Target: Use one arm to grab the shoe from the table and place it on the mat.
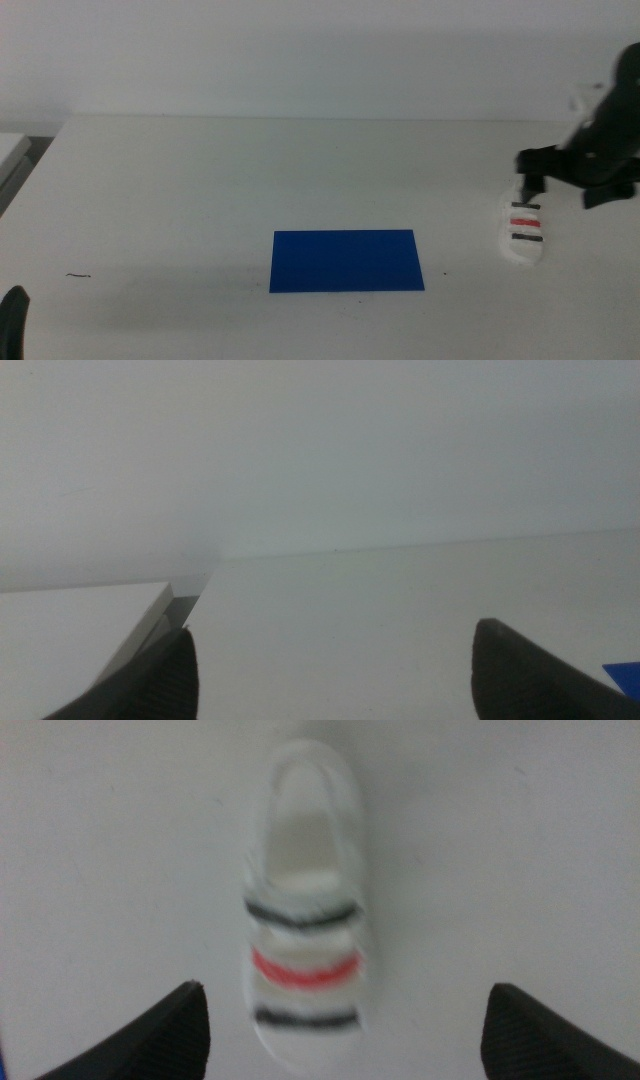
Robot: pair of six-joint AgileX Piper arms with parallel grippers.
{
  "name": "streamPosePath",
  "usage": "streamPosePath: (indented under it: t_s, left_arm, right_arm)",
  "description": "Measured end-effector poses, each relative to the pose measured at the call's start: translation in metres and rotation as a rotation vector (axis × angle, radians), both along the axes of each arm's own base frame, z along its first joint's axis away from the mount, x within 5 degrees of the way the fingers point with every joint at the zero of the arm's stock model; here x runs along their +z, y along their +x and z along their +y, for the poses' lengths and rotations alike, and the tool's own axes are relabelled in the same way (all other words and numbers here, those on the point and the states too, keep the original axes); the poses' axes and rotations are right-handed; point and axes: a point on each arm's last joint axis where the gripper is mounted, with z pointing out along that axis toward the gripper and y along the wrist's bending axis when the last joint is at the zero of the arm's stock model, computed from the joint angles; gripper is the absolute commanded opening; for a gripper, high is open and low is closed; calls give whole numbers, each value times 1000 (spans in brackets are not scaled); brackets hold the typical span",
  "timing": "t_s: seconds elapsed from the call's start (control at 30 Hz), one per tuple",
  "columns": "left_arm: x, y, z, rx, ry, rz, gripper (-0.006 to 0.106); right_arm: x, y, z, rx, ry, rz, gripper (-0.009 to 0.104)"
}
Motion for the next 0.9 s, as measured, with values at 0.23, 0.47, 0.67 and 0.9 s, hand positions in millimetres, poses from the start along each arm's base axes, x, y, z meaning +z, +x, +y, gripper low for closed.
streamPosePath:
  t_s: [0.23,0.47,0.67,0.9]
  left_arm:
    - [0,0,0,0,0,0,94]
    - [0,0,0,0,0,0,94]
    - [0,0,0,0,0,0,94]
    - [0,0,0,0,0,0,94]
  right_arm:
    - [-41,28,13,-1,0,5,77]
    - [-71,41,14,-48,17,-19,52]
    - [-74,38,18,-75,-11,18,17]
    - [-27,7,76,-108,-28,11,17]
